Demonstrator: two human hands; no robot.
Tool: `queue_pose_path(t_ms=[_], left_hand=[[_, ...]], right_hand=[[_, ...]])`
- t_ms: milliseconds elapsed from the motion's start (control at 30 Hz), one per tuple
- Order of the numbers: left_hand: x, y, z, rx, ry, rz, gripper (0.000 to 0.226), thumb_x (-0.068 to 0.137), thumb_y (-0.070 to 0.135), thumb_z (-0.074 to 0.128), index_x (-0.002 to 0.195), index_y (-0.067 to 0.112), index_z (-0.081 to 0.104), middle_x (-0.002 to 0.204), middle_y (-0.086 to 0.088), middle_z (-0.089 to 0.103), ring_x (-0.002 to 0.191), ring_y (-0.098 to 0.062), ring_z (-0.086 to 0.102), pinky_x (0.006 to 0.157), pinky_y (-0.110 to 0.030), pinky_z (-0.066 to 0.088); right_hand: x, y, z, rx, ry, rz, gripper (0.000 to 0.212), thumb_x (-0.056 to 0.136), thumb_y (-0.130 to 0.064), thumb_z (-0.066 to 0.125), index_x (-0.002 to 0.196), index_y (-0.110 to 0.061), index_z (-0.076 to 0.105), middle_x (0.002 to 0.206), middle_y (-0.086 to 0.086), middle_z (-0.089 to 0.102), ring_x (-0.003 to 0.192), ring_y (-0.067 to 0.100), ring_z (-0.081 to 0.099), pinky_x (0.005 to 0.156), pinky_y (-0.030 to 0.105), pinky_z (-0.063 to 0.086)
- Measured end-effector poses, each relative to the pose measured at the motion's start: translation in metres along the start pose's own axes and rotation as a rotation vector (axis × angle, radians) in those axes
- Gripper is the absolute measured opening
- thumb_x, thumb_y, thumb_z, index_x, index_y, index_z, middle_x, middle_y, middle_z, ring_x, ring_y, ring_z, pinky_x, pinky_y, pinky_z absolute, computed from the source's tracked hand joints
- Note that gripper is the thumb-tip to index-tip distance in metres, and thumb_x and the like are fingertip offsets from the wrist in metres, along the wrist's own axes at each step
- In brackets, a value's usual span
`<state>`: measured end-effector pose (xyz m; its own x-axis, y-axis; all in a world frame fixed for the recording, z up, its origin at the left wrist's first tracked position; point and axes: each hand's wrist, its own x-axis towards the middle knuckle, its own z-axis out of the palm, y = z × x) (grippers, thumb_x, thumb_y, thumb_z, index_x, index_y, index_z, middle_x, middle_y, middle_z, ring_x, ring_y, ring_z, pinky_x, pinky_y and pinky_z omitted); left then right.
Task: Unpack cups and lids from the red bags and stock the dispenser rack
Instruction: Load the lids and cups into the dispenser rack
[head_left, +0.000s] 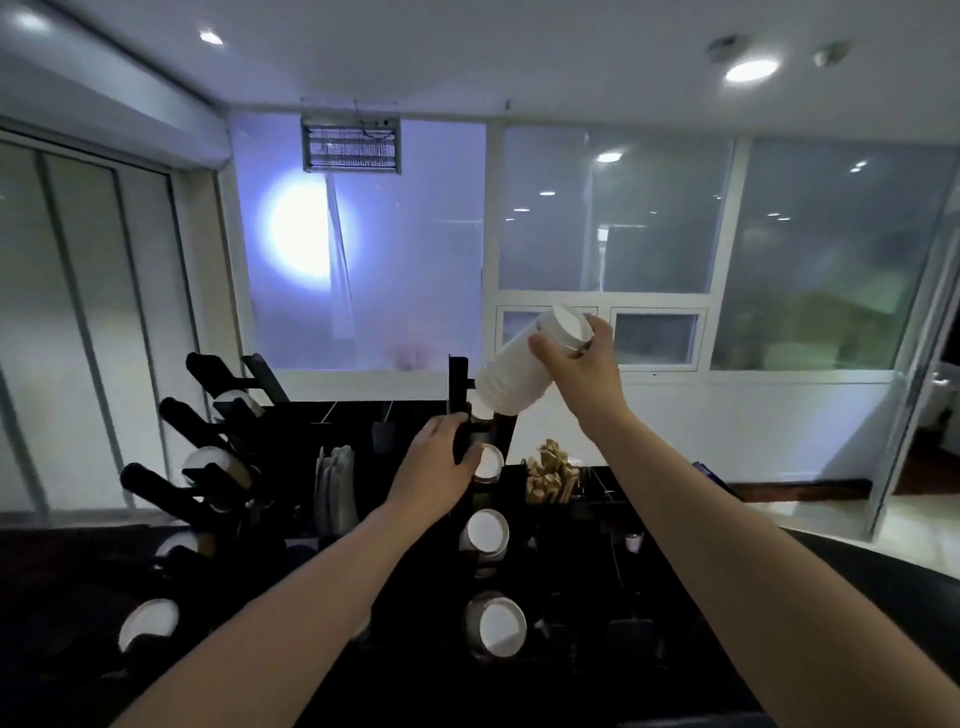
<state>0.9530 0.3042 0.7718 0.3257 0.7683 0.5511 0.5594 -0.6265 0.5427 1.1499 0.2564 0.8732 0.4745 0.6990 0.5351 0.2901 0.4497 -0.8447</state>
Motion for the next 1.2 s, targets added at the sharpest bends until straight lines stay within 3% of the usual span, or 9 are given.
queue_pose_path(t_ms=[133,233,400,600,667,767,867,967,1200], left_hand=[[-0.019,-0.032,0.023,0.236,-0.101,0.18,0.049,0.1,0.033,0.054,0.145,0.012,0.051,0.15,-0.007,0.048,0.14,-0.024,0.043,0.114,-0.034,0.038],[-0.027,-0.046,0.034,0.301,-0.084,0.232,0.055,0.103,0.036,0.047,0.153,0.015,0.04,0.16,-0.002,0.038,0.151,-0.019,0.027,0.123,-0.034,0.024],[-0.028,-0.051,0.035,0.301,-0.078,0.244,0.055,0.105,0.039,0.039,0.156,0.02,0.035,0.164,0.008,0.029,0.154,-0.006,0.011,0.125,-0.029,0.006],[-0.029,-0.053,0.044,0.262,-0.009,0.275,0.049,0.103,0.029,0.044,0.148,0.011,0.048,0.155,0.0,0.045,0.151,-0.013,0.027,0.124,-0.033,0.022],[-0.028,-0.053,0.044,0.26,0.011,0.293,0.048,0.102,0.029,0.041,0.144,0.01,0.053,0.151,-0.002,0.05,0.149,-0.016,0.033,0.122,-0.035,0.027],[-0.027,-0.053,0.041,0.251,0.04,0.317,0.051,0.1,0.03,0.034,0.14,0.01,0.056,0.146,-0.003,0.055,0.145,-0.016,0.039,0.121,-0.034,0.03],[-0.027,-0.052,0.044,0.228,0.067,0.318,0.044,0.1,0.025,0.045,0.138,0.007,0.059,0.143,-0.004,0.059,0.143,-0.018,0.043,0.119,-0.034,0.032],[-0.028,-0.051,0.047,0.225,0.091,0.321,0.041,0.098,0.021,0.051,0.135,0.006,0.061,0.14,-0.006,0.061,0.141,-0.021,0.046,0.118,-0.035,0.035],[-0.029,-0.048,0.044,0.301,0.067,0.299,0.051,0.1,0.031,0.035,0.14,0.009,0.056,0.148,-0.005,0.054,0.146,-0.019,0.039,0.119,-0.042,0.034]], right_hand=[[0.018,0.012,0.022,-0.085,-0.022,-0.043,0.068,0.081,-0.037,0.081,0.135,-0.025,0.042,0.12,-0.007,0.058,0.107,0.011,0.06,0.085,0.028,0.051],[0.025,0.02,0.039,-0.117,-0.026,-0.054,0.07,0.081,-0.04,0.081,0.138,-0.026,0.043,0.121,-0.009,0.059,0.106,0.007,0.059,0.083,0.027,0.05],[0.042,0.024,0.062,-0.184,-0.029,-0.094,0.069,0.08,-0.046,0.081,0.135,-0.031,0.044,0.121,-0.012,0.059,0.107,0.009,0.058,0.086,0.03,0.052],[0.051,0.055,0.077,-0.357,-0.08,-0.072,0.071,0.08,-0.041,0.08,0.136,-0.024,0.04,0.114,-0.008,0.054,0.106,0.018,0.057,0.082,0.035,0.047],[0.051,0.072,0.08,-0.464,-0.132,-0.029,0.072,0.08,-0.042,0.079,0.137,-0.022,0.04,0.121,-0.002,0.053,0.11,0.022,0.055,0.084,0.034,0.045],[0.05,0.094,0.078,-0.841,-0.22,0.043,0.078,0.082,-0.053,0.072,0.144,-0.019,0.04,0.136,0.009,0.047,0.125,0.031,0.048,0.1,0.043,0.043],[0.046,0.105,0.077,-1.112,-0.258,0.013,0.078,0.087,-0.065,0.06,0.149,-0.024,0.035,0.137,0.012,0.048,0.127,0.035,0.045,0.103,0.05,0.037],[0.044,0.106,0.081,-1.159,-0.291,-0.005,0.073,0.091,-0.064,0.056,0.148,-0.025,0.033,0.133,0.014,0.054,0.125,0.036,0.047,0.1,0.05,0.037],[0.044,0.09,0.075,-1.217,-0.383,0.041,0.079,0.091,-0.065,0.054,0.154,-0.029,0.023,0.134,0.012,0.054,0.124,0.037,0.05,0.097,0.05,0.041]])
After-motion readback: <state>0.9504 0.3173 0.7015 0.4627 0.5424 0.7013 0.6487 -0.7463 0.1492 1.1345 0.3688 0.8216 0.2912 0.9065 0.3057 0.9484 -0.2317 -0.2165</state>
